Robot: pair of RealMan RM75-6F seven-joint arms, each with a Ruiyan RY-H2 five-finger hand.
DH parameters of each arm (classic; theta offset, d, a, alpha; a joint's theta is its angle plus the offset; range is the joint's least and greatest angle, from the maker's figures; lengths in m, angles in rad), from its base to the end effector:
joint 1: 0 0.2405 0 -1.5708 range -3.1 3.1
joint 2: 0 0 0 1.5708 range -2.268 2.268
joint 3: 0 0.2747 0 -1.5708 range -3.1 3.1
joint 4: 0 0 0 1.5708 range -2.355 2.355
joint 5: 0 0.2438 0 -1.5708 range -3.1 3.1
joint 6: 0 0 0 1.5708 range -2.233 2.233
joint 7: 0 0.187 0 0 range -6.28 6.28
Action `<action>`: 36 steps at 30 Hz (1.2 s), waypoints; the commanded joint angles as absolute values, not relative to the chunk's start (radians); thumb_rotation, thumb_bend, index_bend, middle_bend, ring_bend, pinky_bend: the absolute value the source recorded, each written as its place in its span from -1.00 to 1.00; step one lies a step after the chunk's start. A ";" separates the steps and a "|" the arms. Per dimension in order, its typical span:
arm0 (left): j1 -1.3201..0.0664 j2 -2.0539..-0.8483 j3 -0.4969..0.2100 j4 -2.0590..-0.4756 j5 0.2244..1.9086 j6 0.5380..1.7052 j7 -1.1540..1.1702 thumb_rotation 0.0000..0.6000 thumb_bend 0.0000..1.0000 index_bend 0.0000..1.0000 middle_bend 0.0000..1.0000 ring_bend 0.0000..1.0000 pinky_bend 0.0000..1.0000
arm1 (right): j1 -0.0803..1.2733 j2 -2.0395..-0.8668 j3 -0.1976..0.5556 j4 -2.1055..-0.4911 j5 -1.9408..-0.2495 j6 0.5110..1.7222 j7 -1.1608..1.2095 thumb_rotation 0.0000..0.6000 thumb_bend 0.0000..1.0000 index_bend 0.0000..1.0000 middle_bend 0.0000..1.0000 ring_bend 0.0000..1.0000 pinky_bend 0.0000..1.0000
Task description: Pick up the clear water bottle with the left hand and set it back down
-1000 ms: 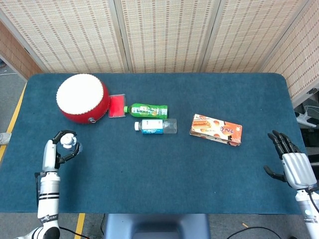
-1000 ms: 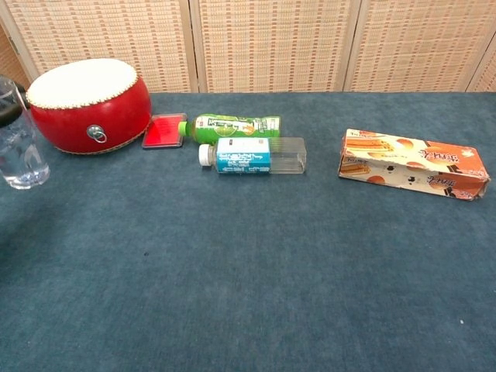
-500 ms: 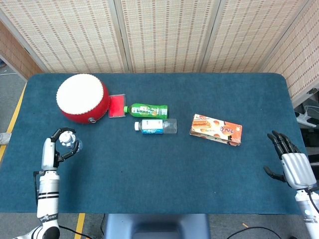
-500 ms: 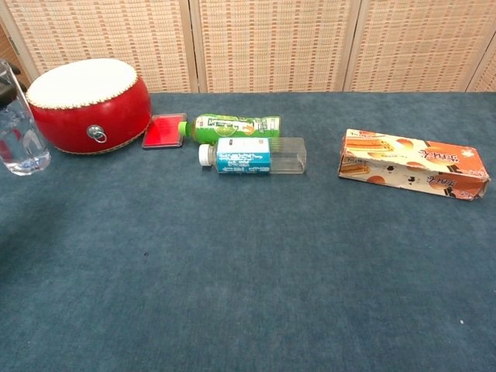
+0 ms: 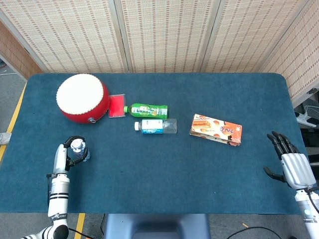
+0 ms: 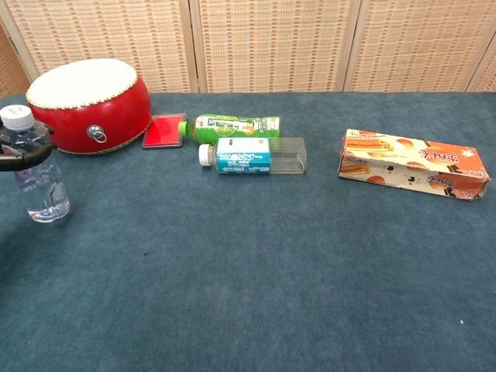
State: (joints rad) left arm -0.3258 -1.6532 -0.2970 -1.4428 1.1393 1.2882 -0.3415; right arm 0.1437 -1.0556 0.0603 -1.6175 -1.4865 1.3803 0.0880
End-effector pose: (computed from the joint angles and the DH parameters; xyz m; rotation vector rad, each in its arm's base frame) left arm -0.2714 0.3440 -0.0144 -0.8624 -1.5445 -1.4305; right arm -0.3408 -0.2509 0.1437 1.4392 -0.9662 0.9088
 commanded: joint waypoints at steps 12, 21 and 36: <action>-0.318 -1.617 -0.278 -1.448 1.173 1.238 -0.389 1.00 -0.18 -0.97 -0.72 -0.81 -0.66 | 0.144 -1.056 0.057 -1.621 -1.486 1.376 0.080 1.00 -0.66 -1.00 -1.00 -1.00 -0.59; -0.320 -1.581 -0.268 -1.459 1.220 1.248 -0.375 1.00 -0.20 -1.00 -1.00 -1.00 -0.77 | 0.144 -1.056 0.056 -1.622 -1.483 1.373 0.077 1.00 -0.66 -1.00 -1.00 -1.00 -0.59; -0.342 -1.397 -0.285 -1.573 1.289 1.256 -0.261 1.00 -0.23 -1.00 -1.00 -1.00 -0.79 | 0.146 -1.056 0.055 -1.623 -1.482 1.368 0.074 1.00 -0.66 -1.00 -1.00 -1.00 -0.59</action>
State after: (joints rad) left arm -0.3364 -1.4375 -0.2773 -1.5359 1.2789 1.2571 -0.2854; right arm 0.1462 -1.0557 0.0547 -1.6227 -1.4822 1.3676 0.0739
